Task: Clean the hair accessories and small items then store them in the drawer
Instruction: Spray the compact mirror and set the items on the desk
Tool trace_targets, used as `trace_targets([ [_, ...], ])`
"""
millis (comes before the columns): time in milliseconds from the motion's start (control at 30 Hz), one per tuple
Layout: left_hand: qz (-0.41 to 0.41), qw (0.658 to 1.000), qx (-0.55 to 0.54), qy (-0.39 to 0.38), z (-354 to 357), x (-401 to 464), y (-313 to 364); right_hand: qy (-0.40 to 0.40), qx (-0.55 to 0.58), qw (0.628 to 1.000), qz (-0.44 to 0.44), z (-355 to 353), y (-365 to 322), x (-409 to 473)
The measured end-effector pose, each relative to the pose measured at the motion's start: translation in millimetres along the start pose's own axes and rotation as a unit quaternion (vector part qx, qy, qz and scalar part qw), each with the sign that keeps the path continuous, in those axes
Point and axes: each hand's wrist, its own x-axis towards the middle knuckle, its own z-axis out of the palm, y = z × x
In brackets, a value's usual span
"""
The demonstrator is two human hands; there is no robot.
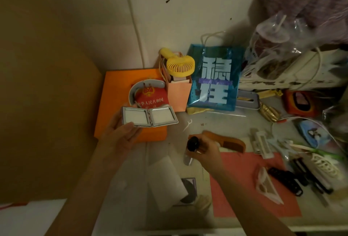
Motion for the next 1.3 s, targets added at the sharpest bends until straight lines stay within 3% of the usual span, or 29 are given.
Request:
trace_targets([
  [267,-0.018,0.999,0.034,-0.036,-10,-2,-13,0.002,0.0,0.999,0.04,14,35,-13],
  [400,-0.02,0.999,0.036,-0.018,-8,-4,-21,-0.005,-0.013,0.998,0.056,17,48,-25],
  [700,-0.04,0.997,0.058,-0.028,-7,-5,-27,-0.022,-0.016,0.999,0.043,20,57,-39],
  [1200,-0.074,0.994,0.057,-0.065,13,-10,-40,-0.024,-0.008,0.996,0.086,-1,43,-53],
  [1300,-0.09,0.991,0.047,-0.086,21,-8,-46,-0.018,0.042,0.993,0.11,-17,27,-53],
])
